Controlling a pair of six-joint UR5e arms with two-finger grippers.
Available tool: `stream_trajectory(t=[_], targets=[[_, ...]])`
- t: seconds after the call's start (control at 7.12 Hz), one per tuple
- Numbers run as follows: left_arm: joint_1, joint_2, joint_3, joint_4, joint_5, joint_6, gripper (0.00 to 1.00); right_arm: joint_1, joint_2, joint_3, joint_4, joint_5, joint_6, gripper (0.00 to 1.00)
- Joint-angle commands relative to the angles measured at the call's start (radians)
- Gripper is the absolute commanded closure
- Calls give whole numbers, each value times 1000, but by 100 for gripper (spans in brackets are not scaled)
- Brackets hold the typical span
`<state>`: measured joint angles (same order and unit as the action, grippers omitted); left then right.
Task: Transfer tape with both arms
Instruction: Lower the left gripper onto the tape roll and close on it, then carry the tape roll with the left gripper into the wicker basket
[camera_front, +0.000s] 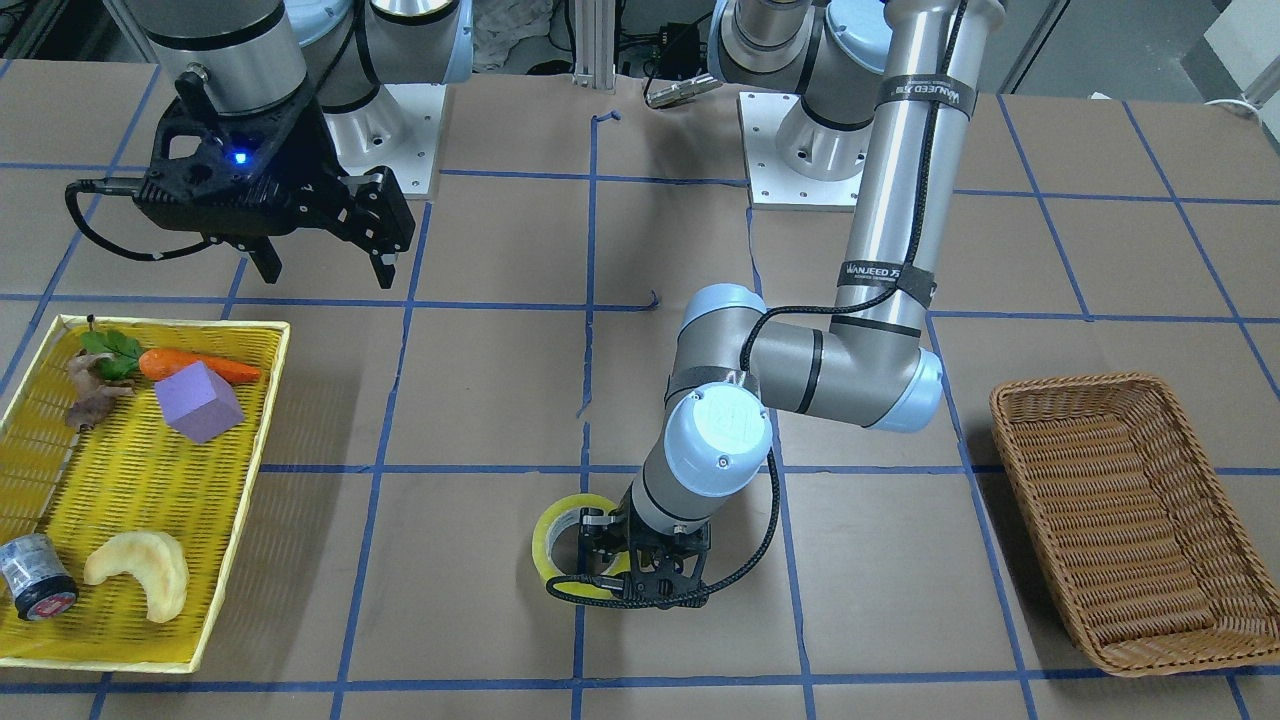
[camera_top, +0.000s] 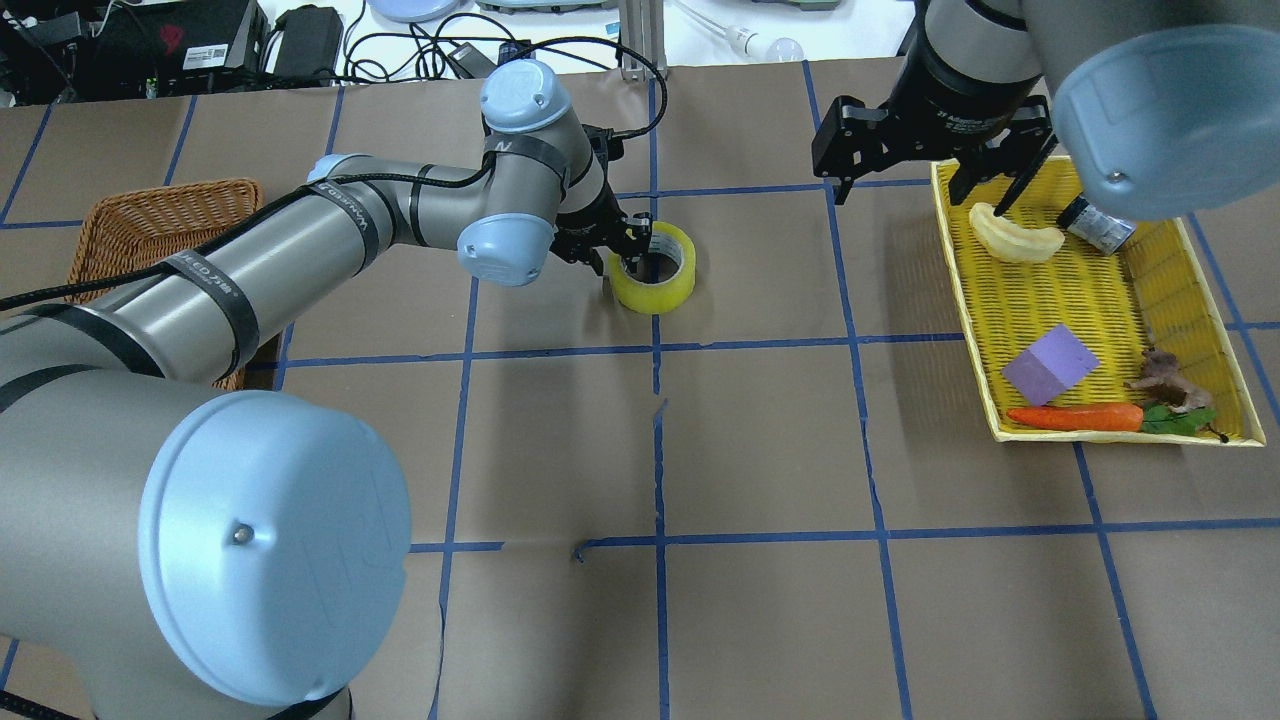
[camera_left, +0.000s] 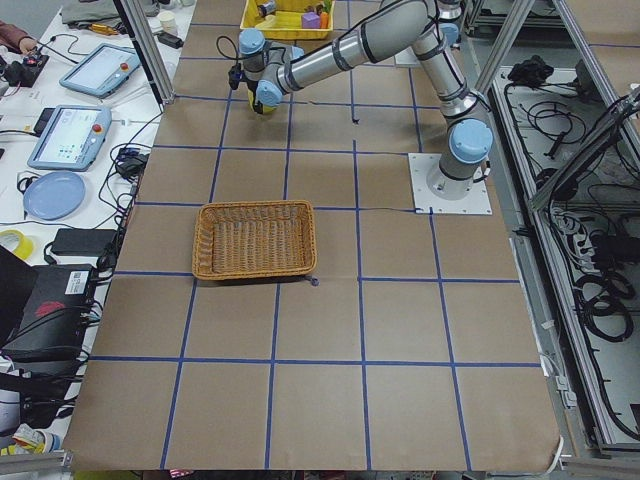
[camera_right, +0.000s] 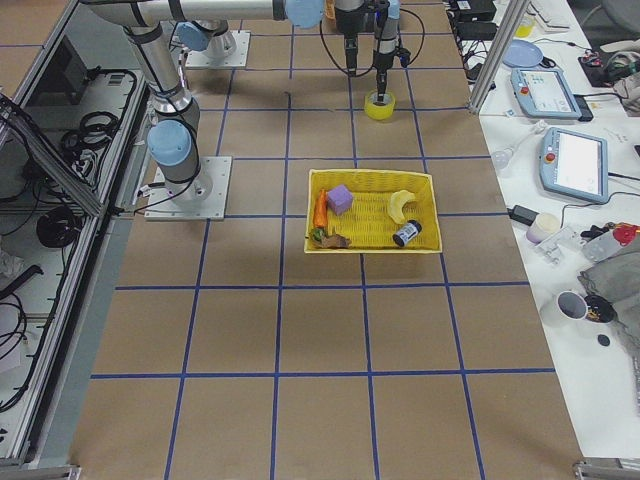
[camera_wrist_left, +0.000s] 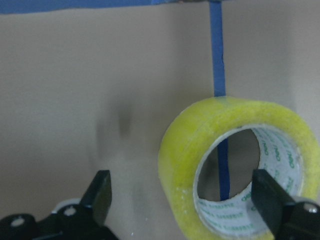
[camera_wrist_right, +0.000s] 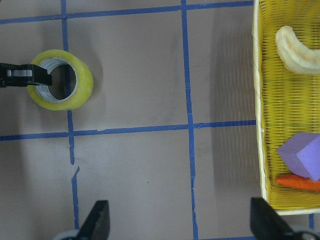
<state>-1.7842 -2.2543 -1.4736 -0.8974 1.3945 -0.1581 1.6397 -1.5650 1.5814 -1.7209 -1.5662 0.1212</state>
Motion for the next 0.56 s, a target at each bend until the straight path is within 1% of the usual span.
stream_trajectory(t=[0.0,0.14,0.28,0.42], targets=[[2,18,-7,-8,4,47,100,0,-1,2,1,0,0,0],[9,31,-1,-32,12,69,100,0,-1,2,1,0,0,0],[32,59,13,-93,17,86,100,0,0,2,1,0,0,0],[96,97,12,-145,17,153,100,0,-1,2,1,0,0,0]])
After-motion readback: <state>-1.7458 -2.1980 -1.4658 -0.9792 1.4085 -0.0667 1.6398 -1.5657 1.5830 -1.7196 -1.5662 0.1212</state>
